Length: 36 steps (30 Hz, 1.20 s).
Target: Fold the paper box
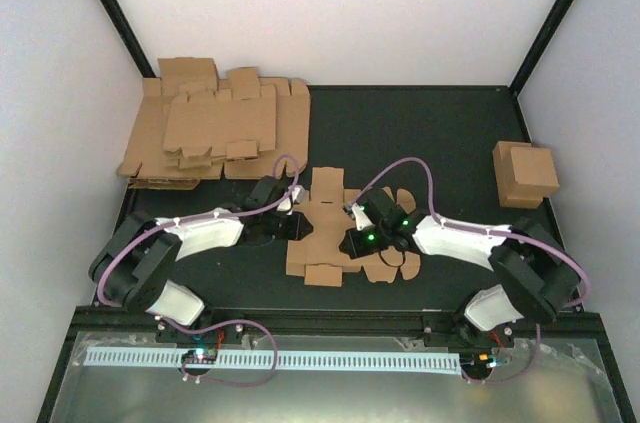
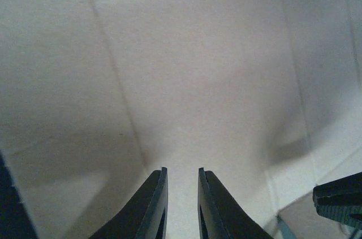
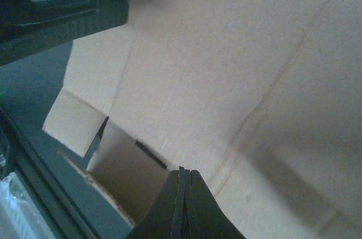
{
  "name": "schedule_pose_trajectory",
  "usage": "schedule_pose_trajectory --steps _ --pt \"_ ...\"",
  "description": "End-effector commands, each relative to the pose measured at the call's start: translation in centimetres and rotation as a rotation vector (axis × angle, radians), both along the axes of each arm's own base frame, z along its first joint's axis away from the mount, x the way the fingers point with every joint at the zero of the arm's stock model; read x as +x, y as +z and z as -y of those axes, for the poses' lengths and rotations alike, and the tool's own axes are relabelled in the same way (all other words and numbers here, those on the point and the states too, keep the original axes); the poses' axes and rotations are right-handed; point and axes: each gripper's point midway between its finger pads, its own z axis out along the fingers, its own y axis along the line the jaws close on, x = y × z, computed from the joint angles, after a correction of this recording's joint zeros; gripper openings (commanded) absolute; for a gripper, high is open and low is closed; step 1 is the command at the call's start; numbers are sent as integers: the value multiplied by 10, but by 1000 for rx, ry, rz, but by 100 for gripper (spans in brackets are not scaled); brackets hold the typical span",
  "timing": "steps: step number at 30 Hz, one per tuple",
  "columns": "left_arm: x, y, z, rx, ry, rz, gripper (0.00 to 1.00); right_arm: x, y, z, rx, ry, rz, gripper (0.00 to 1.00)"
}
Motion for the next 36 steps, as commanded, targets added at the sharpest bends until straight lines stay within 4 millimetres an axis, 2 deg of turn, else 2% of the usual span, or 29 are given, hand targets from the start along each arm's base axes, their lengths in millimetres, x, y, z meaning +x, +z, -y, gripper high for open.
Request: schedule_pose_trajectory --steps 1,12,13,15,18,21,24,36 --pt "14 -3 -10 86 57 34 18 12 -6 -6 -26 -10 26 2" --pt "25 0 -46 194 128 76 22 7 -28 1 -71 -8 -2 2" --pt "26 1 -49 204 136 79 26 8 -28 2 -74 -10 2 2" --pt "30 6 -57 218 169 100 40 9 -26 3 -82 -13 13 2" --pt "32 10 -66 187 193 106 49 11 -24 3 -89 -8 17 2" --pt "31 9 -66 176 181 101 56 12 -26 4 -101 -10 14 2" --pt "38 13 -57 113 143 102 58 11 -29 4 -112 -4 8 2" --pt "97 14 -46 -25 137 87 59 5 -37 11 -145 8 -7 2"
